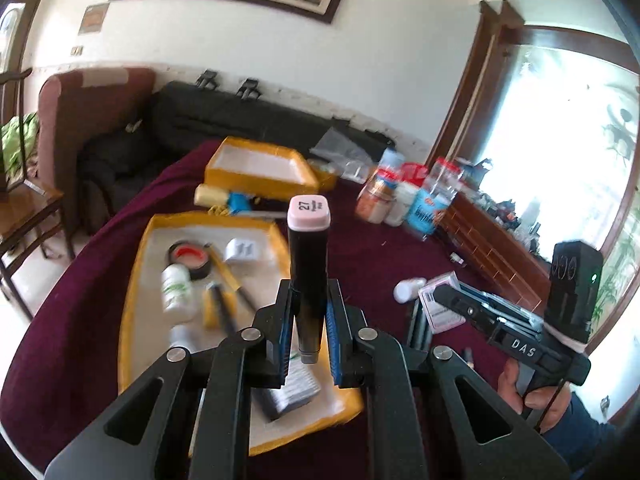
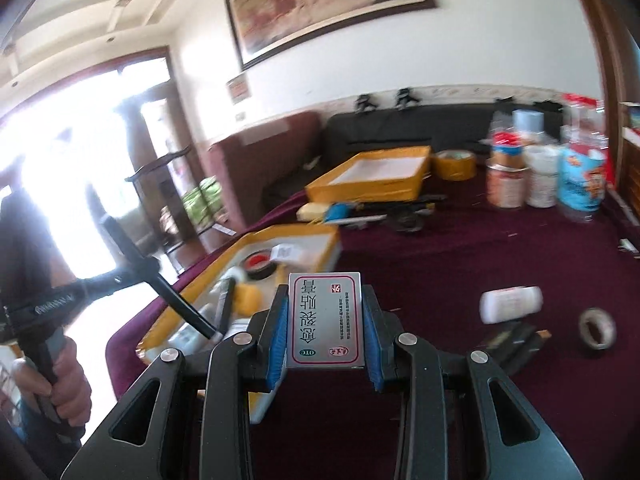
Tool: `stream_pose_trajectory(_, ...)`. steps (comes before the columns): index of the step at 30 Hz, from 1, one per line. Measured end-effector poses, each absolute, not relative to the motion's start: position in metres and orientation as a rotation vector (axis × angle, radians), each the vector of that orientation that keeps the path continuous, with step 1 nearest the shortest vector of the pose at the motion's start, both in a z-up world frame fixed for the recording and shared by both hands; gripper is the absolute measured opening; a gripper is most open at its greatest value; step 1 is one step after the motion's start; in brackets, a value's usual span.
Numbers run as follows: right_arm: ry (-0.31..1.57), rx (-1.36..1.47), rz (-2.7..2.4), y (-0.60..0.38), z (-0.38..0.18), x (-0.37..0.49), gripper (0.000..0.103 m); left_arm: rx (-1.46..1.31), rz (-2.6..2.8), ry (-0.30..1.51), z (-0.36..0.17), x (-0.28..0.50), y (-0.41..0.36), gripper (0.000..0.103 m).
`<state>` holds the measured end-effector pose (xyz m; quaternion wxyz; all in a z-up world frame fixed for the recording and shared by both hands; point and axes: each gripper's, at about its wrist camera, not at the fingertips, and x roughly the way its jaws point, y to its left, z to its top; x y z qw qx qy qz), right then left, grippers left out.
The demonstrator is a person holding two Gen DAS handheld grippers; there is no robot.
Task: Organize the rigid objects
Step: 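Carry marker and box over the white tray and open both grippers, then move both grippers back toward the black tape roll and white bottle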
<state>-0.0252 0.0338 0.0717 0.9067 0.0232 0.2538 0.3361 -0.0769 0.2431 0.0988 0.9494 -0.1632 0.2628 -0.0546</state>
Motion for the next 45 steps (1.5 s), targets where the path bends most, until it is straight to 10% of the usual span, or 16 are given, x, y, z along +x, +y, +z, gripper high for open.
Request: stream_pose_trajectory(45, 0.822, -0.046, 0.671, 0.167, 0.016, 0.047, 0.031, -0.447, -0.043, 0.758, 0.021, -0.036, 0.291, 0.022)
